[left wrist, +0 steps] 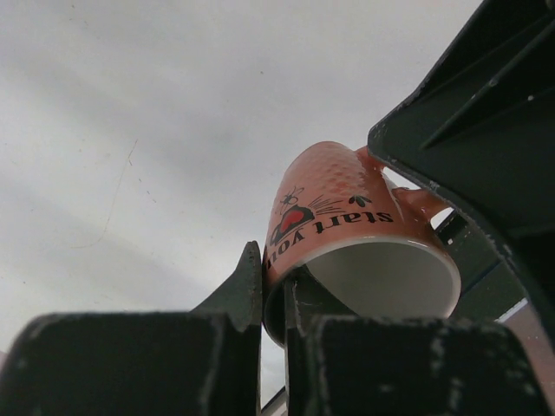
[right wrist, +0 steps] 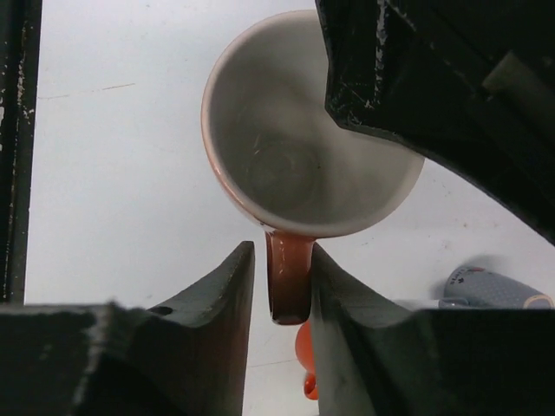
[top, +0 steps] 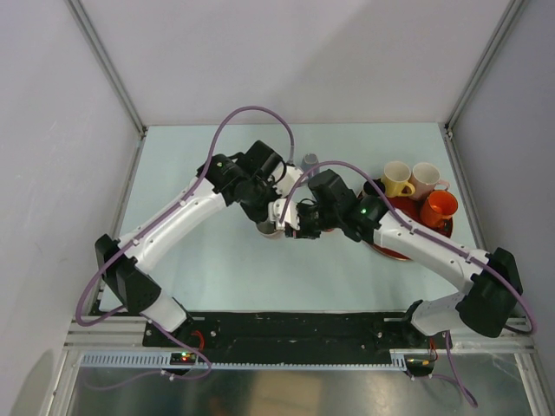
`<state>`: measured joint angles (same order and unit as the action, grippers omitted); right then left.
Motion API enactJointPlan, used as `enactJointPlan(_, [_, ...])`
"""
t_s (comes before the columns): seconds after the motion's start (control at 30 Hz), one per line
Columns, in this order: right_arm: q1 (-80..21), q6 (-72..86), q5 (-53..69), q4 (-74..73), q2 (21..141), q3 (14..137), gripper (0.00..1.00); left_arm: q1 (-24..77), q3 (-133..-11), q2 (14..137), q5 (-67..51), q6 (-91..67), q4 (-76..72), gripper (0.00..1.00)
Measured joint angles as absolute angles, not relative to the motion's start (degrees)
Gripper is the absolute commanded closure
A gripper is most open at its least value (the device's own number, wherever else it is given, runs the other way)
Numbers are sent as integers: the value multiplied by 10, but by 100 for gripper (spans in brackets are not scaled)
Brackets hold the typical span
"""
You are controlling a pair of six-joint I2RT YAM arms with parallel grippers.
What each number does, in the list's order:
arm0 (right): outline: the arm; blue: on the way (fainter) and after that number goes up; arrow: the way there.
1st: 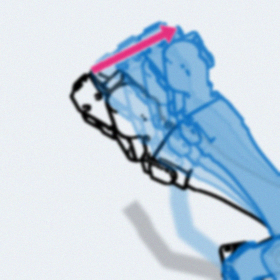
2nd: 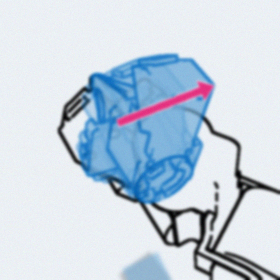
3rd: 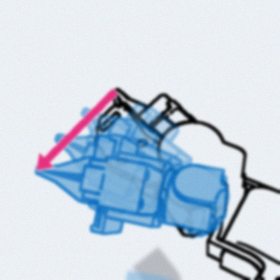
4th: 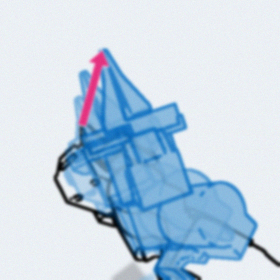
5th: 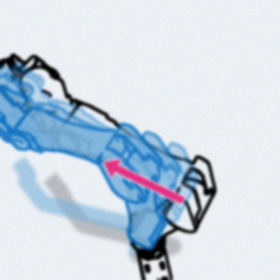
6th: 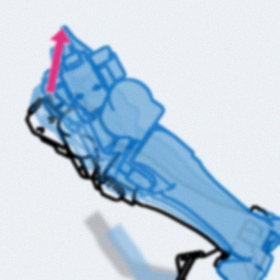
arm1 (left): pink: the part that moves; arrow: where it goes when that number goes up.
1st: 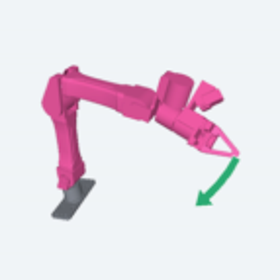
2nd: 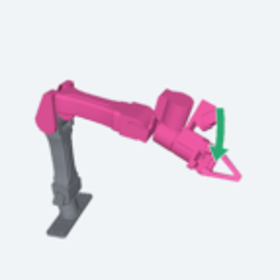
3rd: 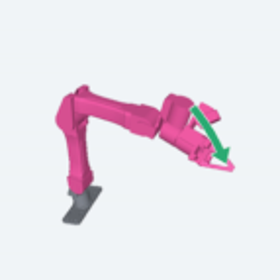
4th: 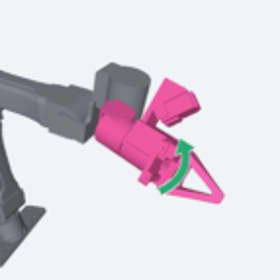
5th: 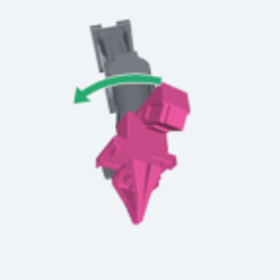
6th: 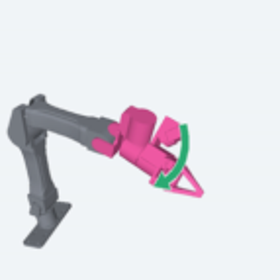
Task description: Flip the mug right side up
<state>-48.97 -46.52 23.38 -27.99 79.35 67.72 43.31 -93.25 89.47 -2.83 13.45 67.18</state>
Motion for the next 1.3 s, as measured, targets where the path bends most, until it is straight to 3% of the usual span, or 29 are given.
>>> enactJointPlan(0.07, [-490, -461, 234, -279, 795, 677, 82, 433, -935, 897, -32, 135, 672, 53])
enactJointPlan(0.13, [-489, -458, 234, -279, 795, 677, 95, 433, -937, 899, -35, 136, 674, 35])
enactJointPlan(0.23, [-485, -448, 234, -279, 794, 662, 99, 433, -946, 899, -33, 133, 674, 22])
enactJointPlan(0.33, [-477, -442, 236, -270, 794, 633, 100, 430, -950, 899, -26, 135, 672, 16])
enactJointPlan(0.67, [-375, -411, 251, -310, 682, 542, 100, 411, -903, 866, -20, 130, 671, 12])
enactJointPlan(1.03, [-61, -316, 263, -356, 522, 436, 100, 404, -893, 844, -24, 135, 674, 13])
enactJointPlan(1.3, [141, -295, 280, -331, 535, 389, 100, 404, -893, 844, -26, 138, 675, 14])
